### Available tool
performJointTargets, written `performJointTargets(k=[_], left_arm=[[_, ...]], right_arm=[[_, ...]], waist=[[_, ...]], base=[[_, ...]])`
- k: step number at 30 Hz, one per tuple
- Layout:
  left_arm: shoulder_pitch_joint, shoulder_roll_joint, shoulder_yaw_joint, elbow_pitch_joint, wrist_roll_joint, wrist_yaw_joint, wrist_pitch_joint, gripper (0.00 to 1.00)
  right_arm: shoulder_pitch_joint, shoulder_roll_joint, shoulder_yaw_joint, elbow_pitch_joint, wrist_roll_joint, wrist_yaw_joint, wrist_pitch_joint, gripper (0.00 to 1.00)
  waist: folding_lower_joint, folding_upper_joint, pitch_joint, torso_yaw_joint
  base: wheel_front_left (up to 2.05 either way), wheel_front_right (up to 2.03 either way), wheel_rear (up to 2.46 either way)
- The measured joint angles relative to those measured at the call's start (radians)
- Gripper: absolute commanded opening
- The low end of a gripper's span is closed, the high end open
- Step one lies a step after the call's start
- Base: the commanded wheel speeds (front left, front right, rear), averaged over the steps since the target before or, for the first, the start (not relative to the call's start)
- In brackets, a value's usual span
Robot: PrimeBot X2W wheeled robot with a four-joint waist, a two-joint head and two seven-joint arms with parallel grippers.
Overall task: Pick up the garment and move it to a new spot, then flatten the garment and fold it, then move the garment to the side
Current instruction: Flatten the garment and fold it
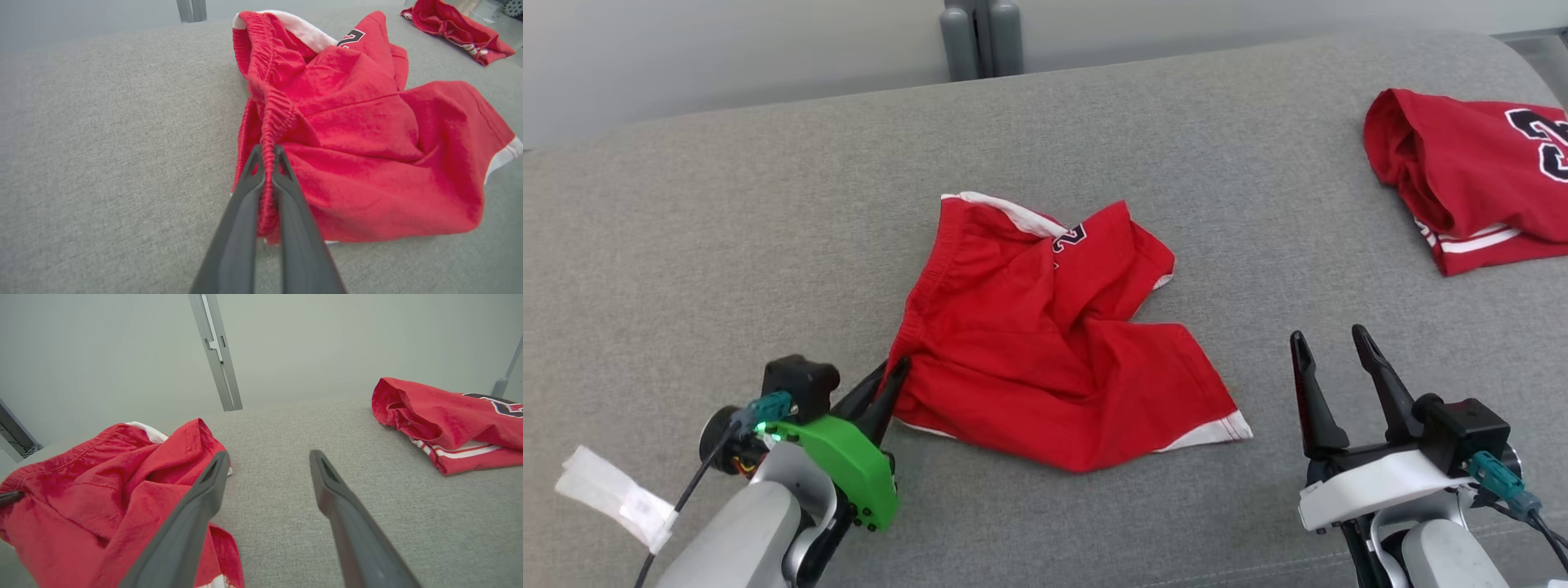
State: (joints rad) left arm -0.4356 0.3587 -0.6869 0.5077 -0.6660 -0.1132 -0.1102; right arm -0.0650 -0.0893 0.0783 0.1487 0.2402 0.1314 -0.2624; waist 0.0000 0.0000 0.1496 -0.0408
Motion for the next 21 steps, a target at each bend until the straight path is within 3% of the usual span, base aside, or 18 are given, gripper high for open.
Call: performJointTargets(k=[11,21], left_arm=[[0.211,0.066,0.021,-0.226,-0.081,0.066,0.043,0.00],[0.196,0.067,0.036,-0.307,-0.078,0.096,0.030,0.00]], right_arm=[[0.009,-0.008,-0.018,0.006,0.002,0.000,0.000,1.00],[-0.011,-0.012,-0.003,0.022,0.002,0.000,0.000,1.00]], waist=[[0.0000,0.0000,-0.006,0.080],[0.0000,0.0000,0.006,0.075]], base=[[0.00,0.00,0.00],[0.00,0.00,0.00]])
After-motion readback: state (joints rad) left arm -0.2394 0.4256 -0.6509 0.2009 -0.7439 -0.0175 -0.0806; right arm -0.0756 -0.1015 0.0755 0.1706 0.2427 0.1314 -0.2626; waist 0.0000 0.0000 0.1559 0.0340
